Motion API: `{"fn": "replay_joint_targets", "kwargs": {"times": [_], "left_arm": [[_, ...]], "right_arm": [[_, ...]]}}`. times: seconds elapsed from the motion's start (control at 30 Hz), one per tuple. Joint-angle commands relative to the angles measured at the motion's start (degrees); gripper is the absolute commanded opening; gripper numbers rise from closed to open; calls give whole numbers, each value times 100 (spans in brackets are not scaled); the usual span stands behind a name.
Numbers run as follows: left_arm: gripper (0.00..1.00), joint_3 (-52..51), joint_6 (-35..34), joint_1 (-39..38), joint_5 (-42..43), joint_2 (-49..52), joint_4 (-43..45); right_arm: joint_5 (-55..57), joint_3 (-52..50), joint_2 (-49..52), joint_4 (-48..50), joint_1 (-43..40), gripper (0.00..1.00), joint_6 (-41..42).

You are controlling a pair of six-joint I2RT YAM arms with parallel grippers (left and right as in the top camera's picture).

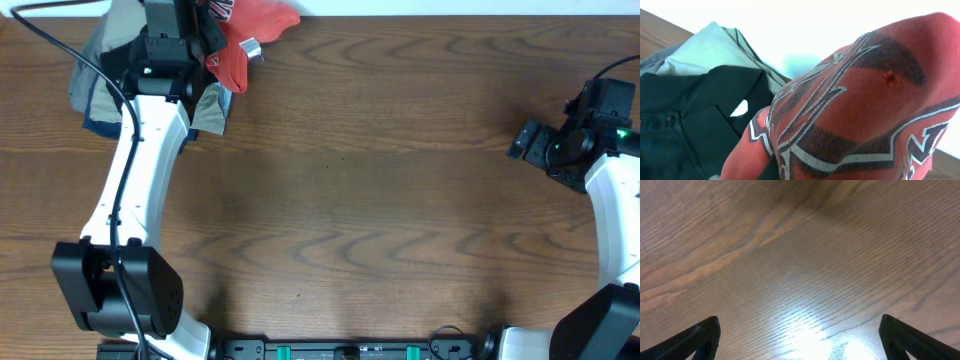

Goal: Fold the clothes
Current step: 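Lower the red shirt onto the top of the clothes stack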

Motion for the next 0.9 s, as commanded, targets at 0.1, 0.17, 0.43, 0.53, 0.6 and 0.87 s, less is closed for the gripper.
{"fn": "replay_joint_targets", "kwargs": {"times": [0.1,0.17,0.43,0.53,0.6,0.87], "left_arm": [[6,164,-879,367,9,35,70],[6,164,-1099,507,-20,131,70],[17,164,-1436,1110,-634,678,389],[17,164,-1434,1342,-636,964,452],[17,164,-1403,1506,-632,1156,422],[94,164,-157,1853,-590,1416,109]], "right_arm": [[0,46,-9,-4,-31,99,31],[0,46,-9,-4,-31,99,31],[0,46,-9,-4,-31,99,31],[0,46,-9,-4,-31,99,31],[0,46,-9,-4,-31,99,31],[0,46,-9,-4,-31,99,31]]}}
